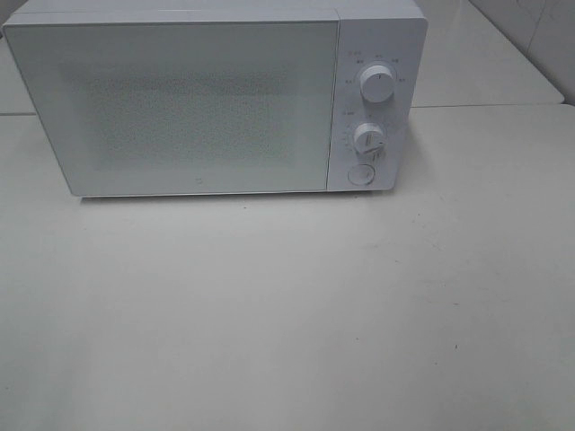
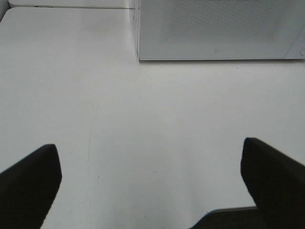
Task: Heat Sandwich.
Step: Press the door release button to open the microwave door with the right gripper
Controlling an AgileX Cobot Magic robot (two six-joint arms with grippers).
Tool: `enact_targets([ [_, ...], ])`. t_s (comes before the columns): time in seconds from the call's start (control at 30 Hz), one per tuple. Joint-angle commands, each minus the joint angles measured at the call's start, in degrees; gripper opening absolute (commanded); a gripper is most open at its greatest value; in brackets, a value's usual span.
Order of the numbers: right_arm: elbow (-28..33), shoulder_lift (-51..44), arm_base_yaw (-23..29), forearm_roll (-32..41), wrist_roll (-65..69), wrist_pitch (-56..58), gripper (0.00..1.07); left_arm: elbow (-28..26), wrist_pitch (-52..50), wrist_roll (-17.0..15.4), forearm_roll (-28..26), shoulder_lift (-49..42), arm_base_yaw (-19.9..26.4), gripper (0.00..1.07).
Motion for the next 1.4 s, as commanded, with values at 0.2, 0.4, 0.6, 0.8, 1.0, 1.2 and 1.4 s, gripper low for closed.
enact_targets([
  [0.2,-1.3,-1.3,-0.3,0.0,-0.5,-1.3,0.76,0.2,-0.7,-0.2,-0.5,-0.3,0.1,0.97],
  [0.4,-3.4,2.3,-0.3,-0.1,-0.5,-4.3,0.76,0.2,-0.7,-0.2,-0.5,-0.3,0.1,0.97],
  [0.6,-3.0,6.2,-0.3,-0.2,-0.5,-11.4,0.76,0.2,-0.7,-0.2,-0.5,-0.3,0.1,0.97],
  [0.8,-0.4,13.1,-0.3,-0.2,-0.5,-23.6,0.76,0.2,-0.7,-0.2,-0.5,-0.3,0.1,0.97],
  [1.0,2.6,20.9,-0.3,-0.2,-0.5,-34.0,0.76,0.2,-0.7,-0.2,-0.5,-0.3,0.1,0.97],
  [1.2,4.6,29.7,-0.3,-0.1,-0.3,-45.7,0.76,0.2,-0.7,-0.2,-0.5,-0.3,0.1,0.97],
  [1.4,5.2,40.2,-0.3,-0.2,-0.2,-58.1,0.76,0.2,-0.7,-0.2,-0.5,-0.3,0.1,0.97],
])
